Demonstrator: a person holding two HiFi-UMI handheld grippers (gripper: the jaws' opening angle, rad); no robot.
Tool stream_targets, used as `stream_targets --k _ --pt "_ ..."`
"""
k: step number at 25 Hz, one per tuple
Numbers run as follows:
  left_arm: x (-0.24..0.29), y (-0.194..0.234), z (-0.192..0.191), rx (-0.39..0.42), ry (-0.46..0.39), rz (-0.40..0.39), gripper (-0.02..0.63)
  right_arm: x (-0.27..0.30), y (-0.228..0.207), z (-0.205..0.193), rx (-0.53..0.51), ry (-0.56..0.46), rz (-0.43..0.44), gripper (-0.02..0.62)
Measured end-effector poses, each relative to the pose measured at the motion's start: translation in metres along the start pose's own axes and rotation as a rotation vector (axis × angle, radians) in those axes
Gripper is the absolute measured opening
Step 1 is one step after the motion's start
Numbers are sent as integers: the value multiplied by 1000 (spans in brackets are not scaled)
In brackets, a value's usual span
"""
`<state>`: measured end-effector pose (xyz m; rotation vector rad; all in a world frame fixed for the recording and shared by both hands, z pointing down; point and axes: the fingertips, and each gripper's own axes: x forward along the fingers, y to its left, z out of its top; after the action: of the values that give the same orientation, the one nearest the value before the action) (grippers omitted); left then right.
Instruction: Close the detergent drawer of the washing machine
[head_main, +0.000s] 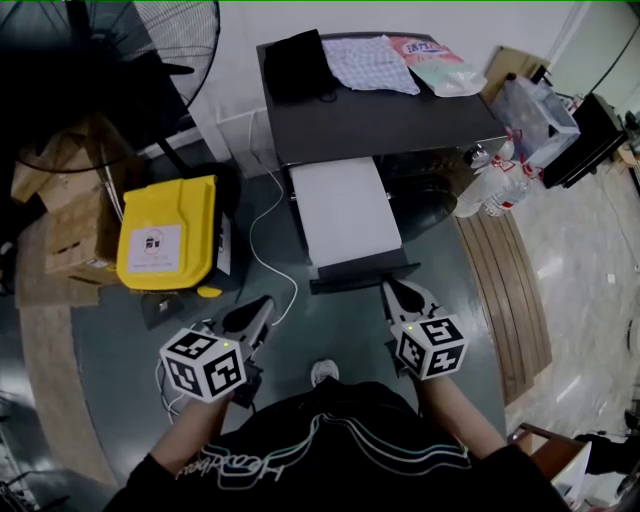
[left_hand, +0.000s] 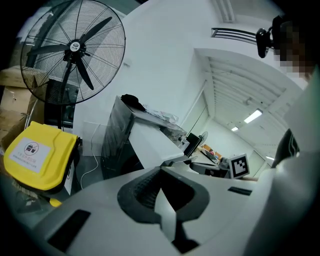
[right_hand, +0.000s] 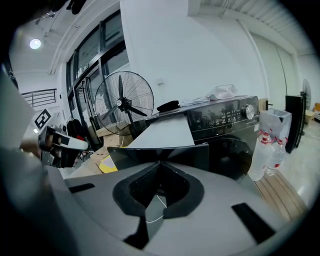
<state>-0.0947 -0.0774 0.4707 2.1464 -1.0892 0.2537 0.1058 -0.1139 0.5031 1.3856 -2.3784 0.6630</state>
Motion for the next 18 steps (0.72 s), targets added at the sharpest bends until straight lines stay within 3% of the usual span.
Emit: stream_targets --k 18 --pt "-1 9 11 -26 -25 25 24 15 -7 17 -8 12 8 25"
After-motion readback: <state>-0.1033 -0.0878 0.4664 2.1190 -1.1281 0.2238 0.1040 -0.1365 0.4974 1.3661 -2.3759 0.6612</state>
